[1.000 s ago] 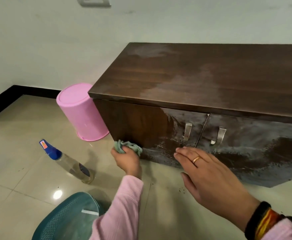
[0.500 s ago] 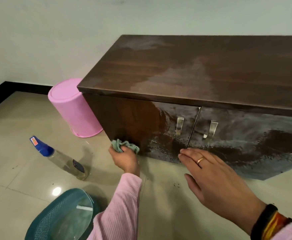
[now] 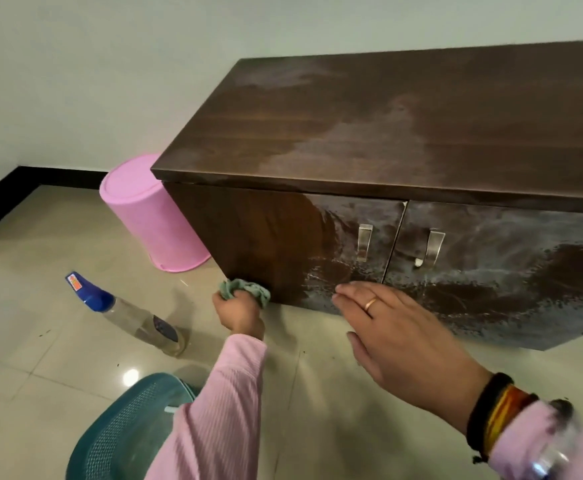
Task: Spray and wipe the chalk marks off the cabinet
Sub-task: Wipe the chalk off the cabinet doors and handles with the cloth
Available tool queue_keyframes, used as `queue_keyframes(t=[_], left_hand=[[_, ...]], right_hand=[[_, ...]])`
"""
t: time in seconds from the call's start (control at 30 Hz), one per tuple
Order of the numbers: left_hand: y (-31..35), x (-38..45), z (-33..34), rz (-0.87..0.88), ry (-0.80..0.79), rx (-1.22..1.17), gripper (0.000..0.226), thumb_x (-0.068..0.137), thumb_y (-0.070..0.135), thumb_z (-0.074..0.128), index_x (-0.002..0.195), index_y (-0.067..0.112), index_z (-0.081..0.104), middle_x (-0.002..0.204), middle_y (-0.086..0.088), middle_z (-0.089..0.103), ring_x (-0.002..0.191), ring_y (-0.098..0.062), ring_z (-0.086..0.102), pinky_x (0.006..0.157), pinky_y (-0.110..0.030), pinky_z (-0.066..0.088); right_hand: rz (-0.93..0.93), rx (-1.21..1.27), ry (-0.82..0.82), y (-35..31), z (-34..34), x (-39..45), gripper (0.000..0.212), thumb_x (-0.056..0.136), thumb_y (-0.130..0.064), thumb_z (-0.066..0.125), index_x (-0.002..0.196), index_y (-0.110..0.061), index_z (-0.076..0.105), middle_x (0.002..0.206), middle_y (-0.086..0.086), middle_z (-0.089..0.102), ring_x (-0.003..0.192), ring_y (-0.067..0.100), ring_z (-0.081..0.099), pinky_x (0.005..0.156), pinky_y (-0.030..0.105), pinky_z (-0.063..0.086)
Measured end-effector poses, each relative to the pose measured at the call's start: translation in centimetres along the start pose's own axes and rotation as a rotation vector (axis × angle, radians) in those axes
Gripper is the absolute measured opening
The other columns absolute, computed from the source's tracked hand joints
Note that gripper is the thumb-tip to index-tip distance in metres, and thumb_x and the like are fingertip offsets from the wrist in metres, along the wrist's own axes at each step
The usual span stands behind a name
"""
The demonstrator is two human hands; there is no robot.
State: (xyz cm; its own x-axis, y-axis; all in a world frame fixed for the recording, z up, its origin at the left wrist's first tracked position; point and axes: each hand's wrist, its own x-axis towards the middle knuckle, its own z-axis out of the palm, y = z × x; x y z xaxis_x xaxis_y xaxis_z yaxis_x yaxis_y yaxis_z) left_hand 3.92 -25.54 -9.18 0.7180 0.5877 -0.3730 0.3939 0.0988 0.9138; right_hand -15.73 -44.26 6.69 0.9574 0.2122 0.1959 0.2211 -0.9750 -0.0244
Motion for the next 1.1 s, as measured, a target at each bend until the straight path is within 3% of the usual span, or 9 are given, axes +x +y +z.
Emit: queue_keyframes(t=[0.13,0.33,0.43,0.5,0.57,0.73,0.87,1.0,1.1], left_hand=[[-3.1,0.4,0.3,-0.198,-0.226,0.018,0.027,0.085,-0.008,0.051,0.101,0.012,0.056,0.117,-0.021,0.064,0.095,-0.030,0.063,0.099,-0.050,0.053],[3.4,-0.4,-1.9,0.224,0.036,-0.068,0.027,0.093,0.016,0.057,0.120,0.012,0.058,0.107,-0.003,0.065,0.091,-0.018,0.062,0.088,-0.028,0.051],[0.9,-1.7,-0.1,-0.054,0.038,-0.040,0.031,0.095,0.015,0.054,0.125,0.008,0.054,0.114,-0.011,0.061,0.102,-0.031,0.062,0.096,-0.036,0.052],[-1.9,-4.9,1.1,-0.153,-0.164,0.042,0.037,0.094,0.012,0.052,0.129,0.003,0.049,0.118,-0.020,0.060,0.109,-0.041,0.062,0.093,-0.043,0.052],[-2.8,-9.1,2.0,-0.074,-0.294,0.058,0.030,0.092,0.006,0.052,0.121,0.011,0.048,0.113,-0.016,0.062,0.107,-0.039,0.063,0.094,-0.042,0.052],[3.0,-11.6,0.0,0.474,-0.147,-0.019,0.027,0.095,0.025,0.059,0.120,0.022,0.051,0.110,0.004,0.066,0.098,-0.012,0.065,0.088,-0.023,0.051],[3.3,-9.5,0.6,0.380,0.050,-0.033,0.031,0.092,0.019,0.056,0.123,0.017,0.054,0.115,0.000,0.066,0.104,-0.020,0.063,0.094,-0.025,0.045],[-1.6,-13.1,1.8,0.139,-0.161,0.124,0.029,0.093,0.009,0.054,0.122,0.012,0.052,0.108,-0.005,0.063,0.102,-0.028,0.064,0.085,-0.025,0.043],[0.0,-15.8,1.1,0.439,-0.247,0.155,0.025,0.091,0.012,0.059,0.115,0.013,0.054,0.103,-0.005,0.065,0.094,-0.026,0.064,0.083,-0.033,0.051]], right_hand=[[-0.118,0.032,-0.001,-1.8,1.4,2.4,0.054,0.076,-0.023,0.076,0.126,-0.012,0.063,0.125,0.006,0.066,0.116,0.022,0.061,0.103,0.035,0.046],[-0.004,0.045,-0.004,-1.1,0.8,0.6,0.055,0.078,-0.032,0.075,0.129,-0.014,0.061,0.126,0.003,0.065,0.117,0.019,0.060,0.102,0.033,0.045],[0.061,0.022,0.005,-0.4,0.0,-1.2,0.056,0.077,-0.037,0.076,0.128,-0.016,0.063,0.125,0.000,0.065,0.116,0.017,0.061,0.099,0.032,0.046],[0.119,0.026,-0.001,-0.1,-0.7,-2.2,0.055,0.078,-0.040,0.073,0.128,-0.017,0.063,0.126,-0.001,0.065,0.116,0.017,0.061,0.097,0.033,0.048],[0.163,0.020,-0.004,0.6,-1.0,-2.8,0.053,0.080,-0.039,0.070,0.128,-0.017,0.063,0.127,-0.001,0.064,0.117,0.018,0.061,0.095,0.035,0.050],[0.182,0.007,-0.076,1.1,0.1,-4.3,0.050,0.084,-0.038,0.065,0.130,-0.018,0.059,0.130,-0.002,0.061,0.119,0.018,0.058,0.097,0.036,0.051],[0.158,0.024,-0.106,0.7,0.5,-4.5,0.050,0.083,-0.039,0.067,0.129,-0.018,0.059,0.128,-0.002,0.062,0.116,0.018,0.059,0.095,0.036,0.053],[0.117,0.015,-0.105,0.8,0.5,-4.1,0.052,0.079,-0.039,0.071,0.126,-0.019,0.062,0.125,-0.002,0.064,0.115,0.017,0.061,0.095,0.034,0.052],[0.106,0.009,-0.083,1.1,0.6,-4.0,0.053,0.079,-0.039,0.071,0.127,-0.019,0.061,0.125,-0.002,0.063,0.115,0.016,0.060,0.095,0.032,0.051]])
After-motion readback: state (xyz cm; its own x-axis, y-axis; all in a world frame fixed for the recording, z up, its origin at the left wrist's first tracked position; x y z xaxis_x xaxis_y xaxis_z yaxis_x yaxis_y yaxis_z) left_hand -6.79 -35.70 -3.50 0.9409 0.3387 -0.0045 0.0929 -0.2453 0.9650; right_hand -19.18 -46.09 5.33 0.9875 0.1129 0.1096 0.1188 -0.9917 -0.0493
